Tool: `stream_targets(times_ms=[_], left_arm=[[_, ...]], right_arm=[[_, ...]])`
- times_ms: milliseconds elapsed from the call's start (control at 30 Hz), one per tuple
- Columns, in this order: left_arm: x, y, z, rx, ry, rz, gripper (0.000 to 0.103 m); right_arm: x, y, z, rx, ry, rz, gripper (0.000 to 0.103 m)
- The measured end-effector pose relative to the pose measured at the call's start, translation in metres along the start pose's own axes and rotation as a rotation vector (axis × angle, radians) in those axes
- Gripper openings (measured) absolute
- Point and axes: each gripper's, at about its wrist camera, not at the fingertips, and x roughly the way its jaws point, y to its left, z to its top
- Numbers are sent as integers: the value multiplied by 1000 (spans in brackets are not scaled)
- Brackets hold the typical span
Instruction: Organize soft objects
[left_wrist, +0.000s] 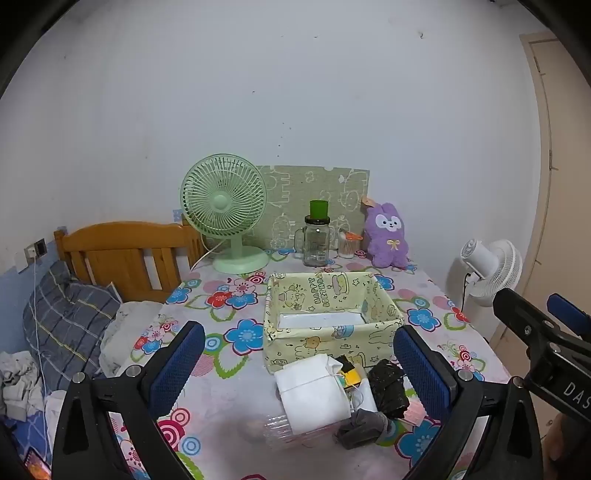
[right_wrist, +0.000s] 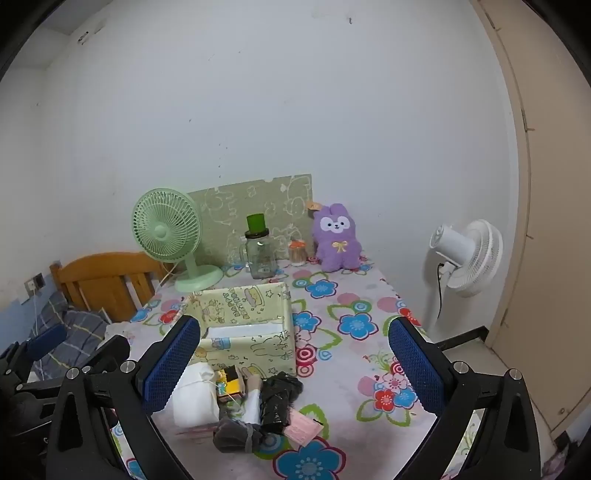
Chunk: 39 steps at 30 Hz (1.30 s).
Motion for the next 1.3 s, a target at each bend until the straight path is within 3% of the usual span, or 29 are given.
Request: stream_targets(times_ms=[300,700,1300], left_arm=[[4,4,3,-9,-4,16,103],[22,8,-2,-10,29,6,103],[24,8,1,-5,26,3,103]], right_arm=[[2,2,1,-35,-5,-33,103],[19,7,-1,-59,46,-24,103],[24,9,0,-64,47,-24,103]])
